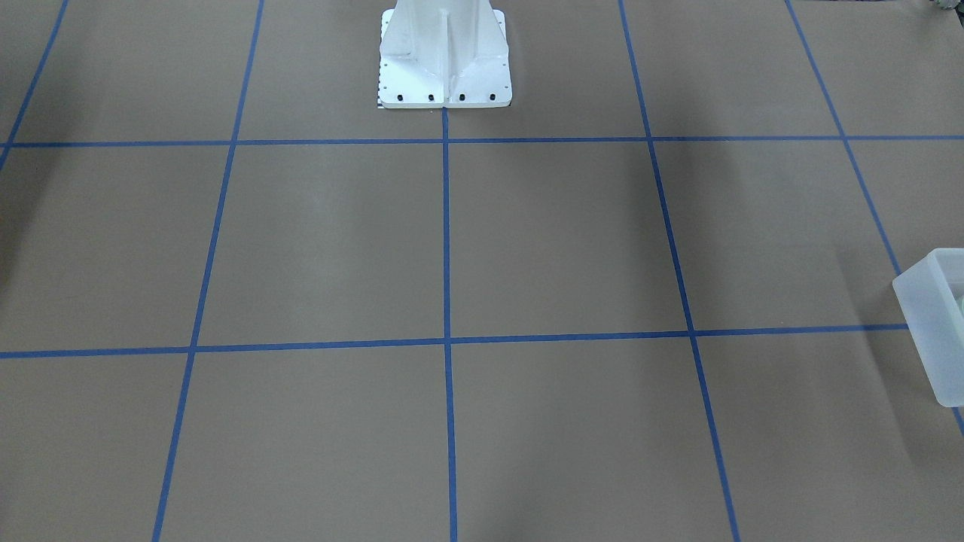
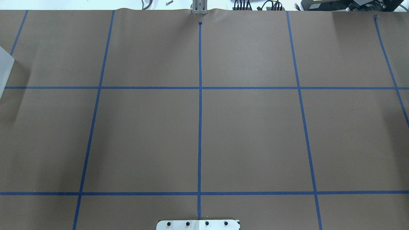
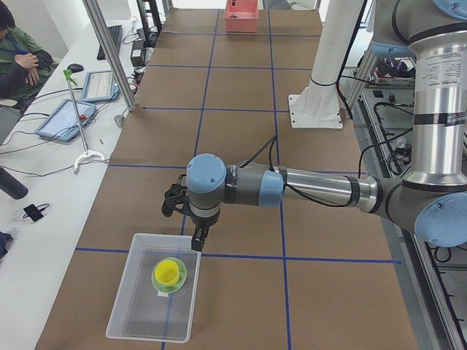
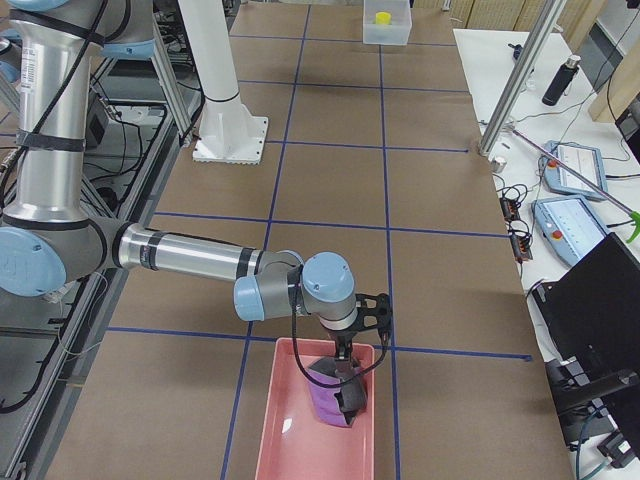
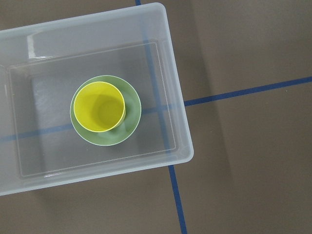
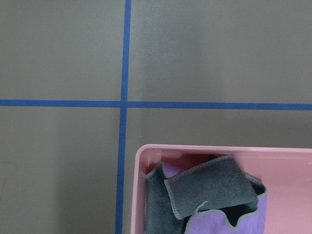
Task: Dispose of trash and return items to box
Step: 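Lower the cloth into the pink box and open the right gripper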
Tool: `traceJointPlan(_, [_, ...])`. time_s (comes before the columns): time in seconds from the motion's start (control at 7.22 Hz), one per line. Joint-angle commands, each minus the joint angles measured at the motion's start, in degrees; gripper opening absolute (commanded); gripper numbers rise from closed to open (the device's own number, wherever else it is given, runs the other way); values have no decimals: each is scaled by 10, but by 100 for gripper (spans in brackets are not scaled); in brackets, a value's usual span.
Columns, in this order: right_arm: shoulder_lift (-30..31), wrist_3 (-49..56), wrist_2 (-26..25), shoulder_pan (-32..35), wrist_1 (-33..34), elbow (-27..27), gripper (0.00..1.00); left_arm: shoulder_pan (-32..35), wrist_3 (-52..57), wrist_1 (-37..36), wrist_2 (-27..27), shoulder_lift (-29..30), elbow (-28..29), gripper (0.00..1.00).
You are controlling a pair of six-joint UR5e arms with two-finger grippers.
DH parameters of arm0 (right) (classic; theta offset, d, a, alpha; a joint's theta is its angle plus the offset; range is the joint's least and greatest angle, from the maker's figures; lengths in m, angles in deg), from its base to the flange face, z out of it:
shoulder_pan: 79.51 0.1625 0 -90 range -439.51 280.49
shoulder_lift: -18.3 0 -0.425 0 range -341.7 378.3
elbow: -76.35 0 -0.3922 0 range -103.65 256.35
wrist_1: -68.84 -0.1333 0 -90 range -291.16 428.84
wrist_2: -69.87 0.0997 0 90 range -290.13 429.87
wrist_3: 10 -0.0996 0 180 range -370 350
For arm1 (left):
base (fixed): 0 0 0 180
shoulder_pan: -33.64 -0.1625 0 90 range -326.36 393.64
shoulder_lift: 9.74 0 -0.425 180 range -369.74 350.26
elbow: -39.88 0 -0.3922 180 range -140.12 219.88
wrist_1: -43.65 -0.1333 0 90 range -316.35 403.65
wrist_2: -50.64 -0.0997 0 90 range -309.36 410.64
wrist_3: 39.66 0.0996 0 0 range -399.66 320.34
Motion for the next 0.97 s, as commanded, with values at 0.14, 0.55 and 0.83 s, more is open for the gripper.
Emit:
traceJointPlan(0.14, [-37,1,17,7,91,-18,100,3,2,-10,-27,-47,11,99])
traceJointPlan(0.55, [-27,87,-27,20,232,-100,100,4,0,-62,-28,-74,-19,99])
traceJointPlan(0.83, [-14,102,-68,20,231,-105,100,4,2,-62,-33,-72,-45,99])
